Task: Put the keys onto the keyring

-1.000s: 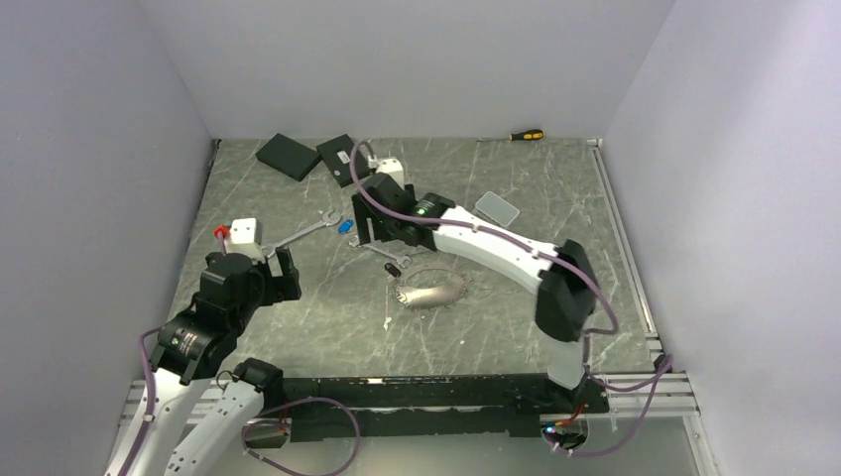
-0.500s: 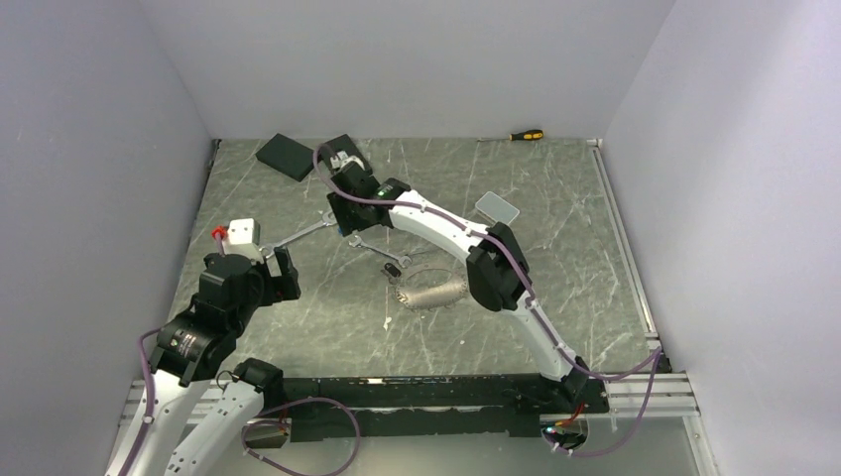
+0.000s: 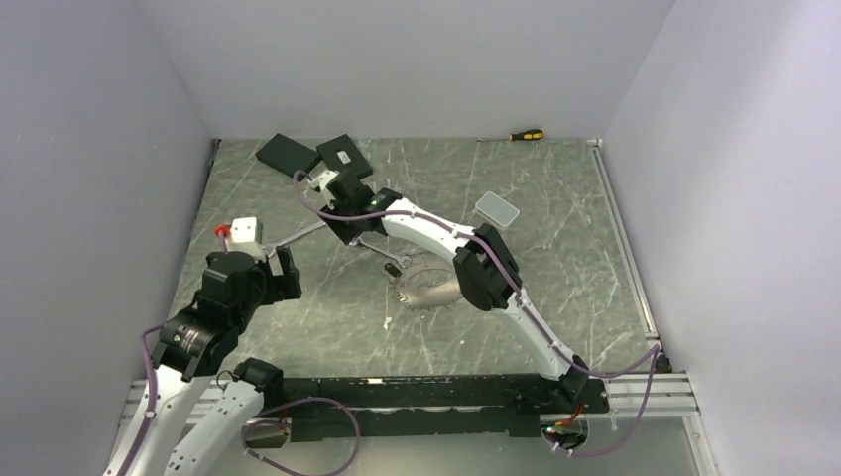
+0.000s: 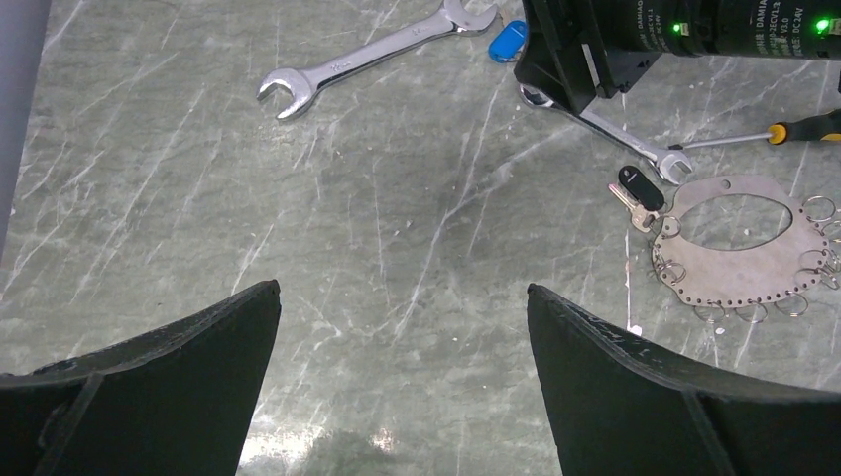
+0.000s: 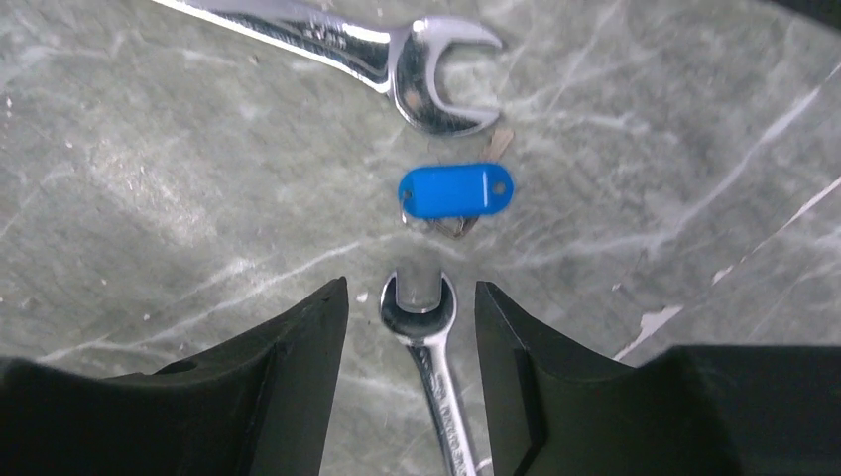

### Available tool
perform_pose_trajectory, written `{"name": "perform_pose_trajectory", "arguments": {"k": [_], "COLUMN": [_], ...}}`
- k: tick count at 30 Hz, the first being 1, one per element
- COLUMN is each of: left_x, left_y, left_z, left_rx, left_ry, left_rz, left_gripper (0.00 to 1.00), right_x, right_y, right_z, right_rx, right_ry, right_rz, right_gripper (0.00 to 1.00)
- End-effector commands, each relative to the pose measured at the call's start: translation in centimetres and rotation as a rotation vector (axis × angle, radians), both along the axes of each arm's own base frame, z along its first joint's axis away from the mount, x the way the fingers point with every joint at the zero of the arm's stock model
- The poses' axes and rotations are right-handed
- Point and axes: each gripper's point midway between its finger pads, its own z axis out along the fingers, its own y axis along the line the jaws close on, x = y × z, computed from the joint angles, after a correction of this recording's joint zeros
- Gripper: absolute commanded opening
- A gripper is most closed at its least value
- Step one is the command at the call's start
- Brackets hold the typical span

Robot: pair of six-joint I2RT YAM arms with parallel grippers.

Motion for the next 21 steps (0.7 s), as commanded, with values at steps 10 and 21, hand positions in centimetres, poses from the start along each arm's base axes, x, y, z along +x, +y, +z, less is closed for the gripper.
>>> {"name": "perform_pose_trajectory", "arguments": {"k": [10, 21], "left_x": [0.7, 1.0], "left_y": [0.2, 0.0], "left_z": [0.8, 0.5], "left_rx": [-0.01, -0.001], "left_ry": [-0.033, -0.01], "left_rz": [0.035, 0.032], "left_gripper": [1.0, 0.99], "right_x": [2.2, 2.0], "right_y": [3.0, 2.2], "right_z": [-1.4, -3.4], "right_rx": [0.043, -0.004], "right_ry": [-0.125, -0.13], "right_rz": [0.126, 0.146], "right_gripper": [0.42, 0.06]}}
